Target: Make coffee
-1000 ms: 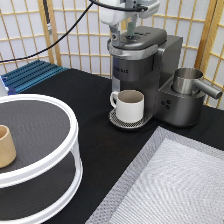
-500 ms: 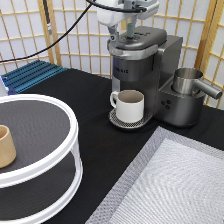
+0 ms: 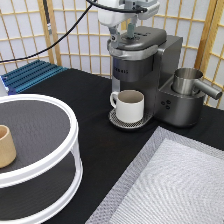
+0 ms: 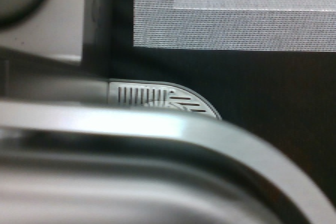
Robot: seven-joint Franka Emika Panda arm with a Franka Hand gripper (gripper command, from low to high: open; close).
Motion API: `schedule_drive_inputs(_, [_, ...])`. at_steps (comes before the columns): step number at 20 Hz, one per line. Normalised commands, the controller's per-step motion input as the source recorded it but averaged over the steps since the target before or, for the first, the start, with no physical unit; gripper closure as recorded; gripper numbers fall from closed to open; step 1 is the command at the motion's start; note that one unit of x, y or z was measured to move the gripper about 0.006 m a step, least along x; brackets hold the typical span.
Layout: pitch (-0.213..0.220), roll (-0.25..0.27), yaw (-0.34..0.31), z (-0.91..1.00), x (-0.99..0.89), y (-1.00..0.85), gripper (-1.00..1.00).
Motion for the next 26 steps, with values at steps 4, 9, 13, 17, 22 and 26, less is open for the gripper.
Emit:
schedule_drive_inputs(4, [0.055, -0.062, -0.004, 0.95, -0.12, -0.19, -1.0])
schedule_drive_inputs(9, [0.001, 0.086, 0.0, 1.0, -0.08, -0.92, -1.0])
schedule_drive_inputs(13, [0.0, 0.152, 0.0, 0.73, -0.01, -1.0, -1.0])
schedule_drive_inputs(17, [-0.004, 0.193, 0.0, -0.03, 0.0, -1.0, -1.0])
schedule_drive_inputs(22, [-0.044, 0.195, 0.003, -0.53, 0.0, -0.98, -1.0])
schedule_drive_inputs(26, [-0.031, 0.053, 0.029, -0.58, -0.28, -0.44, -1.0])
